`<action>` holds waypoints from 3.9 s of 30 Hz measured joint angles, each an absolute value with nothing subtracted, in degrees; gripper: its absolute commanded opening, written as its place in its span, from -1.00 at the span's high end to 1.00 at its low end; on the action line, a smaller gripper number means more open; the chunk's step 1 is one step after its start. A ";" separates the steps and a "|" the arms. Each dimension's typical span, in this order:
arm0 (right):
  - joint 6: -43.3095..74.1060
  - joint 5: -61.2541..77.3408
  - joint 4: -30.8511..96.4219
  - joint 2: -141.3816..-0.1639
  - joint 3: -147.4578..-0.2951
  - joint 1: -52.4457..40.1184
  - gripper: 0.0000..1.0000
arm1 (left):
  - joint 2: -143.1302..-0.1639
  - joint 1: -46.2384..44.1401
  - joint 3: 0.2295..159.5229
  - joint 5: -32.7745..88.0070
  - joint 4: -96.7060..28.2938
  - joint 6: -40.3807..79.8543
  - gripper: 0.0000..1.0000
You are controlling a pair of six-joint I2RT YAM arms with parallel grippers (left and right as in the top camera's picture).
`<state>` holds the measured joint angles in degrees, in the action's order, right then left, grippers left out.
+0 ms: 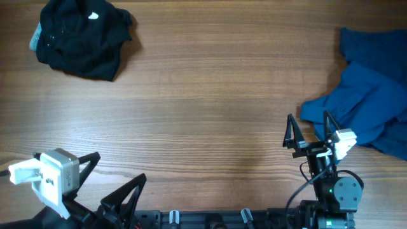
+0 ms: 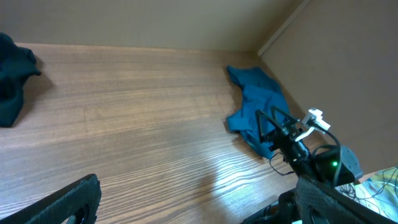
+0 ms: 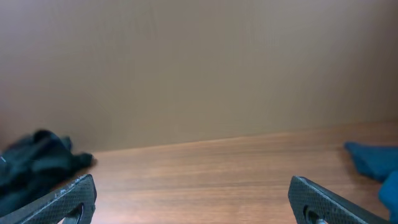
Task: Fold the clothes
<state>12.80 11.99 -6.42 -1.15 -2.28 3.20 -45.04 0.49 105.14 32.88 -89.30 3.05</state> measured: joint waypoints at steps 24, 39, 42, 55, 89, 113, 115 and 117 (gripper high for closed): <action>4.19 11.97 -0.78 -1.10 -0.38 3.20 -0.99 | -45.04 0.49 105.14 32.88 -89.32 3.05 -0.99; 4.19 11.97 -0.80 -1.10 -0.38 3.20 -0.99 | -45.04 0.51 105.14 32.88 -89.32 3.05 -0.99; 4.19 11.97 -0.78 -1.10 -0.38 3.20 -1.00 | -45.04 0.49 105.14 32.88 -89.32 3.05 -1.00; 4.19 11.97 -0.78 -1.10 -0.38 3.20 -0.99 | -44.64 0.54 104.33 32.91 -89.52 3.05 -1.00; 4.16 11.94 -0.84 -1.04 -0.38 3.20 -0.99 | -6.76 0.05 23.24 29.45 -30.24 18.41 -0.99; 4.16 11.97 -0.84 -1.04 -0.38 3.20 -0.99 | -0.80 -0.64 6.68 16.10 -13.10 19.68 -1.00; 4.16 11.97 -0.82 -1.04 -0.38 3.20 -0.99 | -0.80 -0.64 6.04 15.40 -12.56 19.66 -1.00; 4.16 11.97 -0.82 -1.04 -0.38 3.20 -0.99 | -0.80 -0.64 5.30 14.66 -12.53 19.68 -1.00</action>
